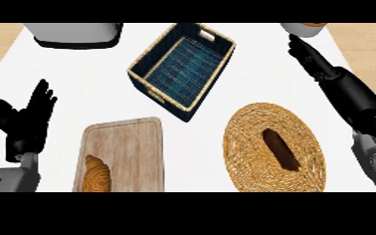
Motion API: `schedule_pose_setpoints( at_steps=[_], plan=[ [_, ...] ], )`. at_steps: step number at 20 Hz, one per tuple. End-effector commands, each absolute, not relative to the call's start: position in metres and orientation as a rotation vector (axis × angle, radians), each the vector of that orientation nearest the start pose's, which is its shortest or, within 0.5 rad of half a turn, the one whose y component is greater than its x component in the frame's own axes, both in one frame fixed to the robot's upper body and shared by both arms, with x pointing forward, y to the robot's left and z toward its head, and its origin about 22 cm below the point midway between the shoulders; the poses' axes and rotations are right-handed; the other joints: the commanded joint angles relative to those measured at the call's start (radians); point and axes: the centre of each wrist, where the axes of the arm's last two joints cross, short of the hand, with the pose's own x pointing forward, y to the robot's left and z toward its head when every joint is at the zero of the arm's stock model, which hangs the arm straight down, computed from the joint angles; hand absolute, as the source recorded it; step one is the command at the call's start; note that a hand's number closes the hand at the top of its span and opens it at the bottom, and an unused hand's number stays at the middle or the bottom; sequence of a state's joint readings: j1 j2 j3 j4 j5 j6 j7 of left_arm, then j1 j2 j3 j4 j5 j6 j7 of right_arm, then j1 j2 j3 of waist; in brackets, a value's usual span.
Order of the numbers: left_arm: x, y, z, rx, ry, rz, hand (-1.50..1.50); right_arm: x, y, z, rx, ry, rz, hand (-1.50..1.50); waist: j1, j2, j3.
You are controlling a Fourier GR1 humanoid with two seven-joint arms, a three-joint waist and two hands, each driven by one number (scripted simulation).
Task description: Pick the sweet potato from the placemat and place it in the basket
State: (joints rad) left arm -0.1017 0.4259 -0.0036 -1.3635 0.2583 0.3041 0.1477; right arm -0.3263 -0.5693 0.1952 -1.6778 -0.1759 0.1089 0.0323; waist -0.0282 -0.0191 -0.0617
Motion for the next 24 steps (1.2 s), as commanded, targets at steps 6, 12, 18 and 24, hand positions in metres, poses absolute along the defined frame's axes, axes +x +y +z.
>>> schedule_pose_setpoints(
  at_steps=[6, 12, 18, 24],
  plan=[
    [0.297, 0.3, 0.084, 0.354, -1.742, -0.351, 0.0, 0.252, -0.173, 0.068, 0.285, -1.46, 1.269, 1.5, 0.073, 0.024, 0.061],
    [0.289, 0.29, 0.08, 0.302, -1.728, -0.372, 0.0, 0.155, -0.109, -0.017, 0.381, -1.549, 1.058, -1.5, 0.017, 0.008, 0.064],
    [0.291, 0.304, 0.074, 0.32, -1.693, -0.363, 0.0, 0.171, -0.1, 0.011, -0.187, -1.796, 1.353, -1.5, -0.003, -0.001, 0.057],
    [0.285, 0.301, 0.073, 0.288, -1.685, -0.37, 0.0, 0.204, -0.1, 0.046, -0.757, -1.525, 1.743, -1.5, 0.02, -0.013, 0.05]
  ],
)
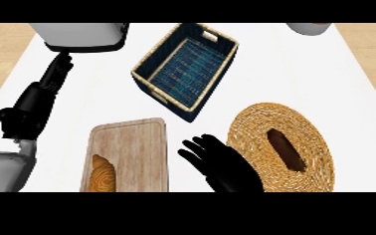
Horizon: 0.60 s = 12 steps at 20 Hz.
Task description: Pick the sweet potato from the placemat and place it in the basket
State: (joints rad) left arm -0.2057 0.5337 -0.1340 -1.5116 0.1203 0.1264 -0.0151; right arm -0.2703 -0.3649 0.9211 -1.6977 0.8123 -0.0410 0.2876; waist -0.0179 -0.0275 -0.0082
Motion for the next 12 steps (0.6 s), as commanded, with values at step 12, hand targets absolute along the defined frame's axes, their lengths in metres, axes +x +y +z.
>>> schedule_pose_setpoints(
  at_steps=[12],
  plan=[
    [0.281, 0.296, 0.077, 0.314, -1.707, -0.383, 0.0, 0.203, -0.042, 0.099, -0.897, -0.728, 2.233, -1.5, 0.021, 0.017, 0.004]
  ],
)
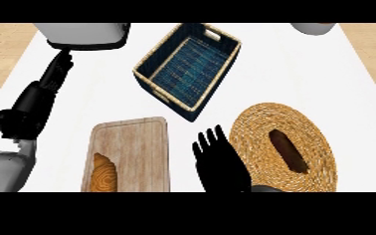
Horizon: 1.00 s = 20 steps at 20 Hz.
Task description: Pick the sweet potato from the placemat and place it in the basket
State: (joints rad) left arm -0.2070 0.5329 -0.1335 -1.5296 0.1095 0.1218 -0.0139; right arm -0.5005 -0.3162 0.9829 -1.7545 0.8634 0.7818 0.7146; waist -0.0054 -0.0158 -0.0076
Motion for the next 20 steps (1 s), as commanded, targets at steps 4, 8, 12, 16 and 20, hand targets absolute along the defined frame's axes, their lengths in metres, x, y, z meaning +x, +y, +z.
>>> schedule_pose_setpoints(
  at_steps=[4, 8, 12, 16, 20],
  plan=[
    [0.295, 0.301, 0.072, 0.306, -1.706, -0.379, 0.0, 0.212, -0.036, 0.124, -0.947, -0.645, 2.22, -1.5, -0.011, 0.013, 0.005],
    [0.283, 0.3, 0.072, 0.287, -1.72, -0.365, 0.0, 0.221, -0.056, 0.121, -0.923, -0.562, 2.197, -1.5, 0.001, 0.012, 0.007],
    [0.288, 0.289, 0.075, 0.324, -1.727, -0.374, 0.0, 0.215, -0.05, 0.113, -0.903, -0.519, 2.214, -1.5, 0.001, 0.013, 0.007],
    [0.299, 0.273, 0.083, 0.286, -1.72, -0.364, 0.0, 0.22, -0.053, 0.092, -0.928, -0.457, 2.23, -1.5, 0.002, 0.016, 0.008],
    [0.303, 0.298, 0.076, 0.296, -1.708, -0.379, 0.0, 0.234, -0.07, 0.078, -0.963, -0.354, 2.216, -1.5, 0.003, 0.018, 0.007]
  ],
)
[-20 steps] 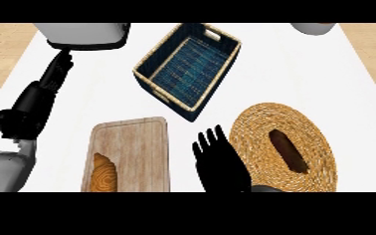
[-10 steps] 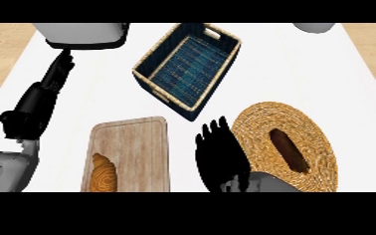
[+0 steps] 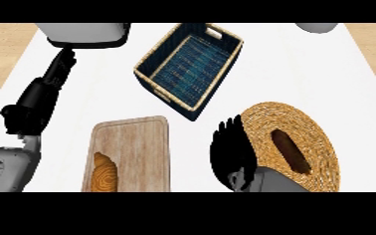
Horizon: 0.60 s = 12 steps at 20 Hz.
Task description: Pick the sweet potato from the placemat and place it in the basket
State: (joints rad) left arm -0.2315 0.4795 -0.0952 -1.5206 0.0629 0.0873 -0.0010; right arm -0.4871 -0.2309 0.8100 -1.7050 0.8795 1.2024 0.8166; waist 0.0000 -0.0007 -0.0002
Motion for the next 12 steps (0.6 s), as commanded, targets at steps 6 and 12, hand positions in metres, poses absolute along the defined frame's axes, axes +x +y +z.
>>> schedule_pose_setpoints(
  at_steps=[6, 12],
  plan=[
    [0.294, 0.285, 0.082, 0.274, -1.713, -0.364, 0.0, 0.239, -0.118, 0.071, -0.971, -0.294, 2.217, -1.5, 0.0, 0.0, 0.001],
    [0.29, 0.297, 0.083, 0.303, -1.721, -0.374, 0.0, 0.224, -0.127, 0.075, -0.991, -0.358, 2.22, -1.5, -0.001, 0.0, 0.0]
  ],
)
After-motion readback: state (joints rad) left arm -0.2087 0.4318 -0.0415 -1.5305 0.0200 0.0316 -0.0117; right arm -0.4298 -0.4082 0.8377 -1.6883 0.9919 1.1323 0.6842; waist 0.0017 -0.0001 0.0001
